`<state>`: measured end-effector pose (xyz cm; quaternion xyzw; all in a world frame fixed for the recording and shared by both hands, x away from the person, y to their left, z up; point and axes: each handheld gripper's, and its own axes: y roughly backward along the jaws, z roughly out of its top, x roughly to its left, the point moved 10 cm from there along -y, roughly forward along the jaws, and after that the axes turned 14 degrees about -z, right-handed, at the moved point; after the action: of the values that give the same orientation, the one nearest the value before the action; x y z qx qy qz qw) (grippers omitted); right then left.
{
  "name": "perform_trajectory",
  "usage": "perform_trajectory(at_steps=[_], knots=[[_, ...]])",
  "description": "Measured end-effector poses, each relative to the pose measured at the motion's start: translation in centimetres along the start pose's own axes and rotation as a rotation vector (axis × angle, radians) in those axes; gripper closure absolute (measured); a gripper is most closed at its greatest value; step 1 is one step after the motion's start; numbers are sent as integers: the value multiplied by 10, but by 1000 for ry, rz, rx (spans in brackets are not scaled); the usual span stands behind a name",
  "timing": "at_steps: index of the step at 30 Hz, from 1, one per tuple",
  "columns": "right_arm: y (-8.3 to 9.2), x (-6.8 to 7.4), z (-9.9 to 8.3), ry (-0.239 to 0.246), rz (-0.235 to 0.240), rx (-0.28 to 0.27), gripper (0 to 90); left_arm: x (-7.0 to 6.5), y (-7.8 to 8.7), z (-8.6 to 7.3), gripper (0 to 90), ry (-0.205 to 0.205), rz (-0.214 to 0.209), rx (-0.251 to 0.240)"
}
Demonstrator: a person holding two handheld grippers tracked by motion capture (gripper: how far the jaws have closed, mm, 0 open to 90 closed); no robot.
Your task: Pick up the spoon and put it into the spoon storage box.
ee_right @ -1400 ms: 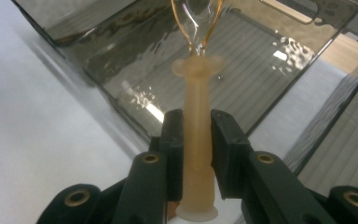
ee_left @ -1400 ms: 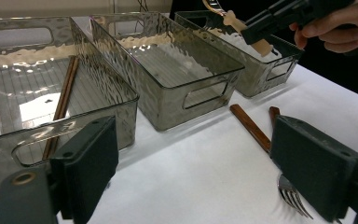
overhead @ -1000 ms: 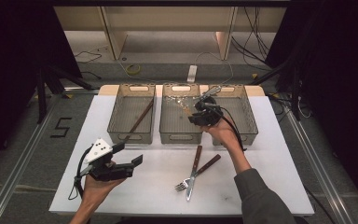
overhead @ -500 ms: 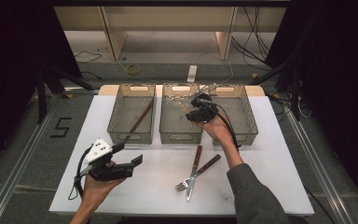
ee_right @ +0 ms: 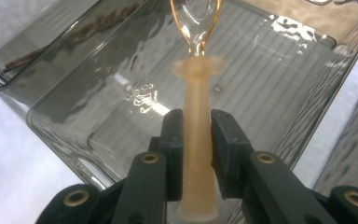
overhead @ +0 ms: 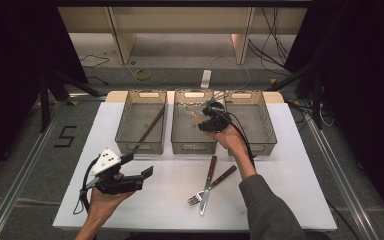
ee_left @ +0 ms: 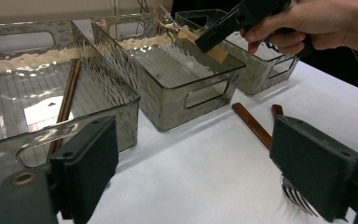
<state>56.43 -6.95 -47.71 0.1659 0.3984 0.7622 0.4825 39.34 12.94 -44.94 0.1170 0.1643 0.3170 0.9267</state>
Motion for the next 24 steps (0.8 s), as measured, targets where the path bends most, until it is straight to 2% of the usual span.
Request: perform_trajectory(at_steps=[6, 11, 17, 20, 24], knots=[[-4, 4, -2, -4, 14, 12, 745, 0, -1, 0, 150, -2, -3, 3], [-3, 11, -1, -27, 54, 7, 612, 0, 0, 0, 150, 1, -4, -1], [8, 19, -2, 9, 76, -16, 526, 0, 0, 0, 150, 3, -5, -2], [15, 24, -5, 32, 104, -28, 457, -1, 0, 0, 150, 2, -6, -3], [27, 32, -8, 60, 134, -56, 431, 0, 0, 0, 150, 3, -5, -2]])
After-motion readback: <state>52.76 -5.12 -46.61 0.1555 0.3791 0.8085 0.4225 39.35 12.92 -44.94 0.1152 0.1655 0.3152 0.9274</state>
